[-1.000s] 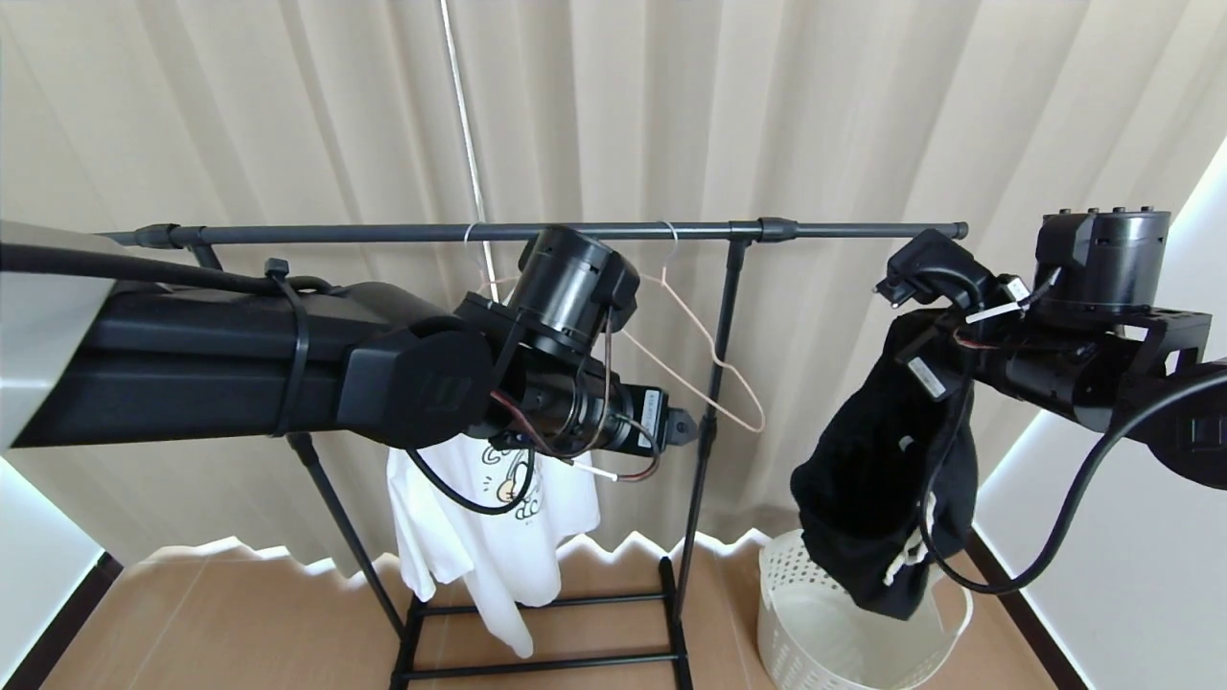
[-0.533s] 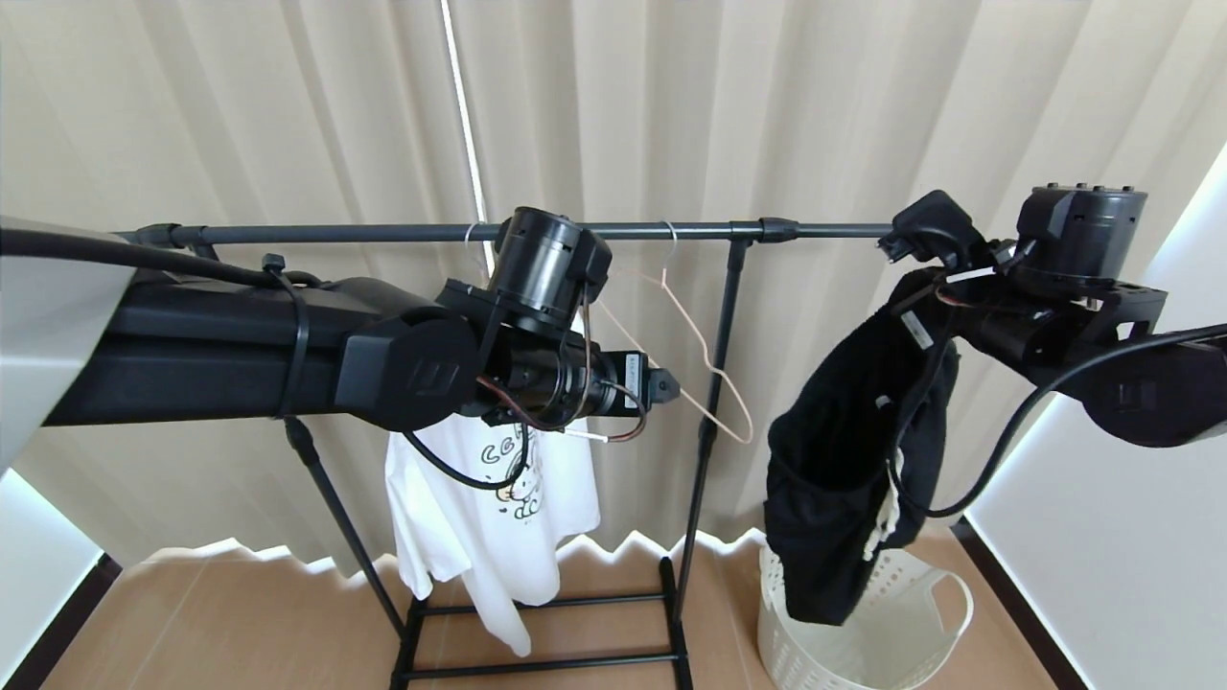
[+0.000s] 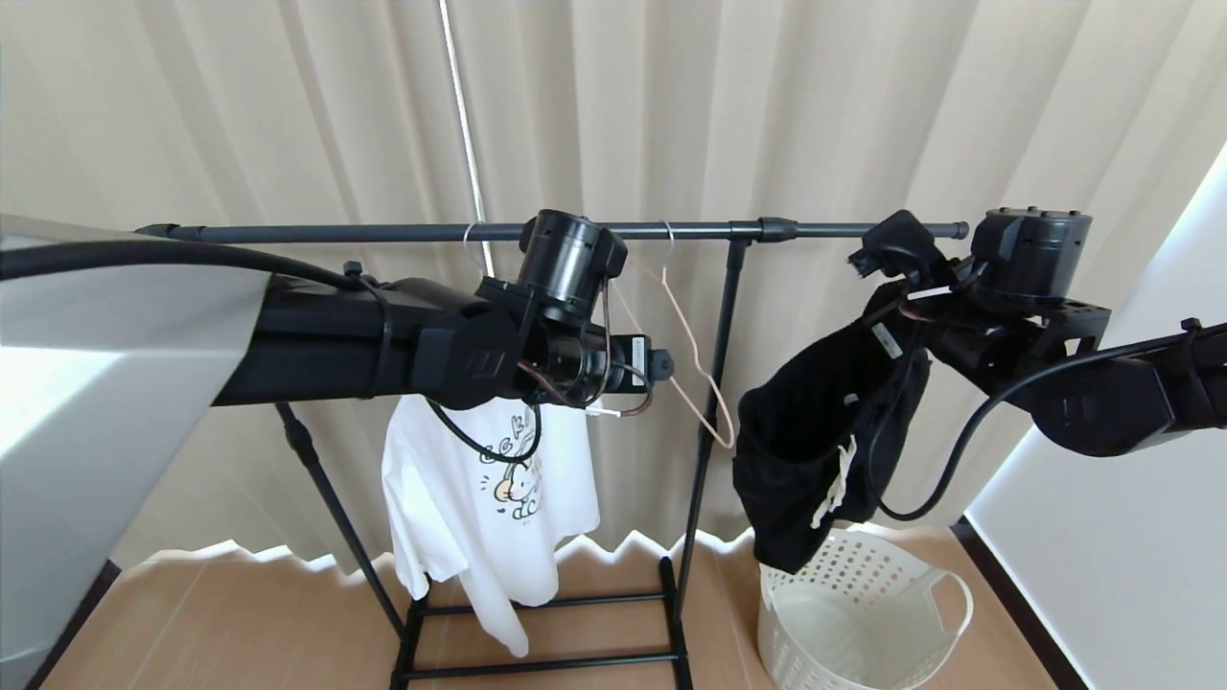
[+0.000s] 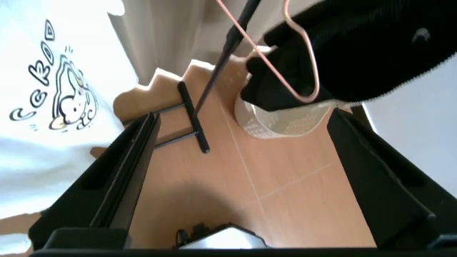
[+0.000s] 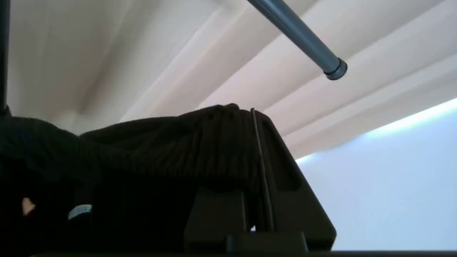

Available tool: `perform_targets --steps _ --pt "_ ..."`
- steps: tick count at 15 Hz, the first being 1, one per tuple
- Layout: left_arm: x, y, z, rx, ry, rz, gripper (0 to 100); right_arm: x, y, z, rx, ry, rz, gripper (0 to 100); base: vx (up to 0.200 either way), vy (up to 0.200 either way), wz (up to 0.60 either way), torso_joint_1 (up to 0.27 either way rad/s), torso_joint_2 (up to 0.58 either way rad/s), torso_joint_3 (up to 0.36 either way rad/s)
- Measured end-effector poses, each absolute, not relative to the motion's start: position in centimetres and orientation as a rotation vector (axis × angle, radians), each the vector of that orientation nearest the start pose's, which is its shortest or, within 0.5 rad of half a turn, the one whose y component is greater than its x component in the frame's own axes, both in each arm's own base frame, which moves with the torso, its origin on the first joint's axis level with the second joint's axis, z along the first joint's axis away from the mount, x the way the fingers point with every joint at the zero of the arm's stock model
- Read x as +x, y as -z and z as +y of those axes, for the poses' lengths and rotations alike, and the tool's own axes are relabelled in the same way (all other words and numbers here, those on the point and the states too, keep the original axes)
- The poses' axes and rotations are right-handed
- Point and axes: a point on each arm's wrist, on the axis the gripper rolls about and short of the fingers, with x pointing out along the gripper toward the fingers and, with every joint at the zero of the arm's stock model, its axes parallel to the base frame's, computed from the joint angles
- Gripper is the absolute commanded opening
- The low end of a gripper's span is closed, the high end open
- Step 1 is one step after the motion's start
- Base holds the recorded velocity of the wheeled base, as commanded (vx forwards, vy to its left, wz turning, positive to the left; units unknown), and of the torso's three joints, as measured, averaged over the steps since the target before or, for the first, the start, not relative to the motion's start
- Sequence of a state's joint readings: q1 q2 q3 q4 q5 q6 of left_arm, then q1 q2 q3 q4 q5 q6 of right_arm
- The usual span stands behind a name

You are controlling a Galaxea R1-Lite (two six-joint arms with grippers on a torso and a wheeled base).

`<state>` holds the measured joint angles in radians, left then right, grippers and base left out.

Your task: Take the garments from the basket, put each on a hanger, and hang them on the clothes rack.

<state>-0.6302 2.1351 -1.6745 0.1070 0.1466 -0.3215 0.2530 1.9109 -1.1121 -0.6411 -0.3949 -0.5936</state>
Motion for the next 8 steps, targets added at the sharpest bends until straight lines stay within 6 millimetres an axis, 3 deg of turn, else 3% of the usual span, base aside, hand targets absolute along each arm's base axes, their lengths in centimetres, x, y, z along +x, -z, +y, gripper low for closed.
perform_targets --steps 3,8 --pt "37.6 -18.1 -26.7 -0.106 0.34 0.561 100 35.1 -18.9 11.0 -0.656 0.015 0.189 0 0.0 0.0 0.0 0.0 0.0 0.0" --pt "39.9 -17.4 -27.8 -0.153 0.334 0.522 100 34.4 -18.9 11.7 -0.661 -0.008 0.185 0 0.0 0.0 0.0 0.0 0.0 0.0"
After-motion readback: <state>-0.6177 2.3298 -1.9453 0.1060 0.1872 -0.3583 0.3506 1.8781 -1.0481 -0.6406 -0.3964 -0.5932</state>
